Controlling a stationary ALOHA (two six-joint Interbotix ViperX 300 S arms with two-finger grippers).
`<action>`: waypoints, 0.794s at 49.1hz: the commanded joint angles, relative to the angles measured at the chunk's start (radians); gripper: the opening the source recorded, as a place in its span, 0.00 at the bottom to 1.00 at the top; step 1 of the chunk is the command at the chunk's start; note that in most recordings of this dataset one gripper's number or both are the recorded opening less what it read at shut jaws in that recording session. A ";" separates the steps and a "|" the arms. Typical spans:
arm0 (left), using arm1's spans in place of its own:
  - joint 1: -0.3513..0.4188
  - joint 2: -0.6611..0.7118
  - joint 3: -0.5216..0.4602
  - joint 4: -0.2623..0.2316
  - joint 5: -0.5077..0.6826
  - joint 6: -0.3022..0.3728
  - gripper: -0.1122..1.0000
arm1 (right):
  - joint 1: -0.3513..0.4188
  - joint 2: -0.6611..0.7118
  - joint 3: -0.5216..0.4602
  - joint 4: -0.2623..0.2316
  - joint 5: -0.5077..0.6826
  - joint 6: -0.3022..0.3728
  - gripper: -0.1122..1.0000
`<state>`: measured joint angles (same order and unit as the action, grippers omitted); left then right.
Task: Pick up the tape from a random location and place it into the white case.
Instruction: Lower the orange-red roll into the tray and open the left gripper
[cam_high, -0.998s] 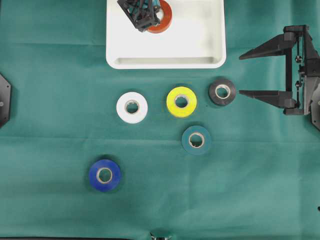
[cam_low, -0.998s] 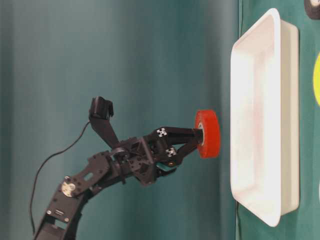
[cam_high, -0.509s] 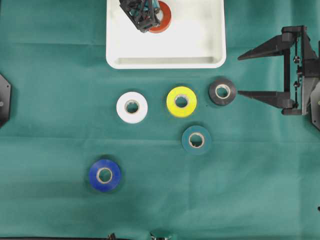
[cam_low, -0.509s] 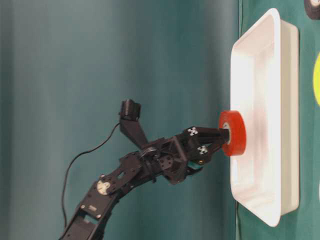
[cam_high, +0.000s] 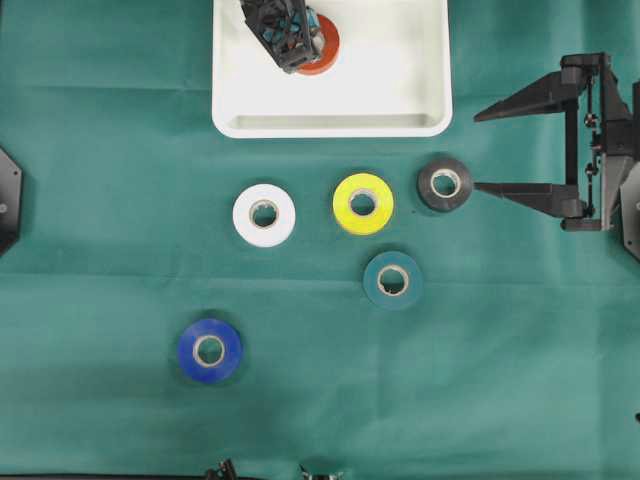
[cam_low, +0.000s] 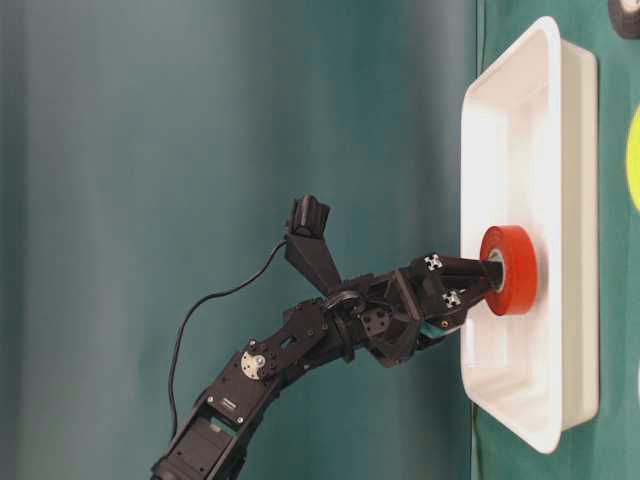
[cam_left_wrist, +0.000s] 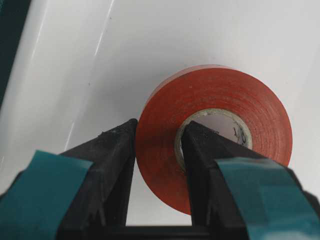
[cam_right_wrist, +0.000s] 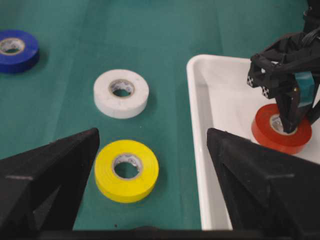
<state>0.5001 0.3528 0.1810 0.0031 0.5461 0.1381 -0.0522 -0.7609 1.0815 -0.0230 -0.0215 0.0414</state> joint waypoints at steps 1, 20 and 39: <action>0.003 -0.020 -0.011 -0.003 -0.006 -0.002 0.31 | -0.002 0.002 -0.025 -0.002 -0.008 -0.002 0.90; -0.005 -0.020 -0.012 -0.005 -0.021 -0.005 0.44 | -0.002 0.002 -0.026 -0.002 -0.008 -0.002 0.90; -0.008 -0.025 -0.006 -0.005 -0.049 -0.003 0.98 | -0.002 0.002 -0.026 -0.002 -0.003 -0.002 0.90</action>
<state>0.4939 0.3528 0.1841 0.0000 0.5031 0.1350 -0.0522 -0.7609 1.0815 -0.0230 -0.0199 0.0414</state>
